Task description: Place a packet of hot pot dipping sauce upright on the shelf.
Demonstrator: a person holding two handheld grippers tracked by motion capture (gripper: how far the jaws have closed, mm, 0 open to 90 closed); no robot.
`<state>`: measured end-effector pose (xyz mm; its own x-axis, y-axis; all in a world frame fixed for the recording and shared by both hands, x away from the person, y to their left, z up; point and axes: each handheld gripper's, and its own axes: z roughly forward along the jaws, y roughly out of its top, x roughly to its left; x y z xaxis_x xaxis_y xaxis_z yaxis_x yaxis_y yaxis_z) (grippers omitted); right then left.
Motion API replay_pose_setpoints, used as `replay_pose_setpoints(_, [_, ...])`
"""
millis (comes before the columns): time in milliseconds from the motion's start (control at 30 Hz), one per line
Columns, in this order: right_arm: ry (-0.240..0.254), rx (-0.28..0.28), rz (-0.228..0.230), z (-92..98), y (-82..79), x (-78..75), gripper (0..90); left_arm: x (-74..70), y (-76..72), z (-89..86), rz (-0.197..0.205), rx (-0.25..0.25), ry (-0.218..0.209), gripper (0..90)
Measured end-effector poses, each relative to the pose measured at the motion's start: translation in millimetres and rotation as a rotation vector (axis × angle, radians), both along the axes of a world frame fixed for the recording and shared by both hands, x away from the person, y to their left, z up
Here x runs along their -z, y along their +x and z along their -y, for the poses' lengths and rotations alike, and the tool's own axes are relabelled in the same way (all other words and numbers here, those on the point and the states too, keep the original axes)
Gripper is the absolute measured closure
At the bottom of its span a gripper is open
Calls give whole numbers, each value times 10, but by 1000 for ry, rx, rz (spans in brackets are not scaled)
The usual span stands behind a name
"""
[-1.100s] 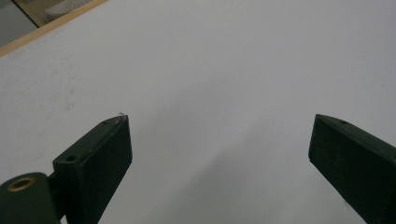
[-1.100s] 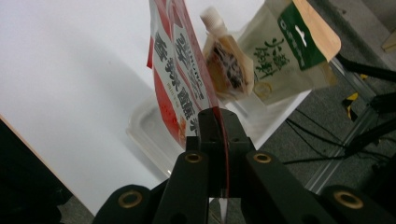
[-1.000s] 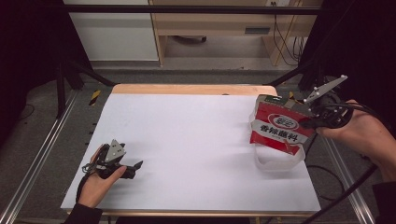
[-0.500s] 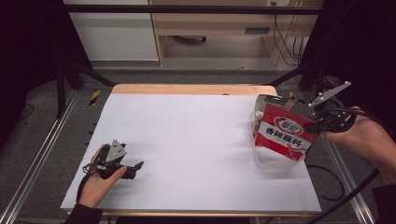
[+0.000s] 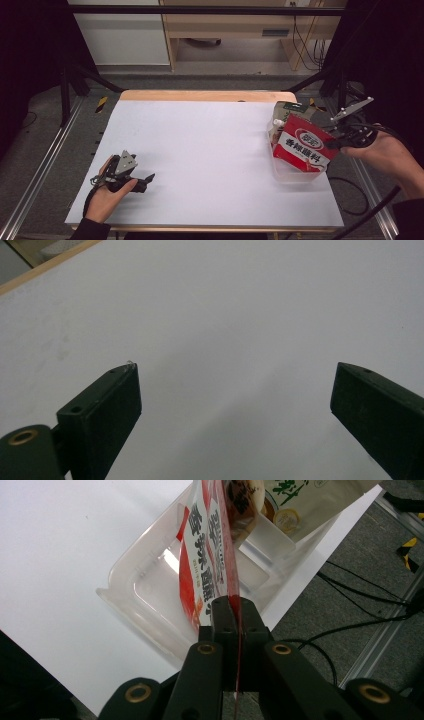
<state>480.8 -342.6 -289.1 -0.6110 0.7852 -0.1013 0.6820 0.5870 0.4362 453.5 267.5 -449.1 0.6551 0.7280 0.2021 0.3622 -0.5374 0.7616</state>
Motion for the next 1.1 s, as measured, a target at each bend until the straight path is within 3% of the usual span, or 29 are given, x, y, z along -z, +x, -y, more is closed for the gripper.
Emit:
replay_pose_setpoints(133, [9,-3,19,55,10,31,863,1,-2,2,-3,1,7,59])
replay_pose_setpoints(333, [7,-26,47,42,41,35,736,1,-4,3,-3,2,10,59])
replay_pose_setpoints(533, [-11,-32,78,-33,73,-5,493,-1,-4,-1,-4,5,10,59])
replay_pose_setpoints(800, [-14,-43,158,-252,84,-236,272,4,-3,6,-6,7,14,59])
replay_pose_setpoints(1100, [34,-93,301,-729,76,-537,170,5,-1,5,-7,9,15,59])
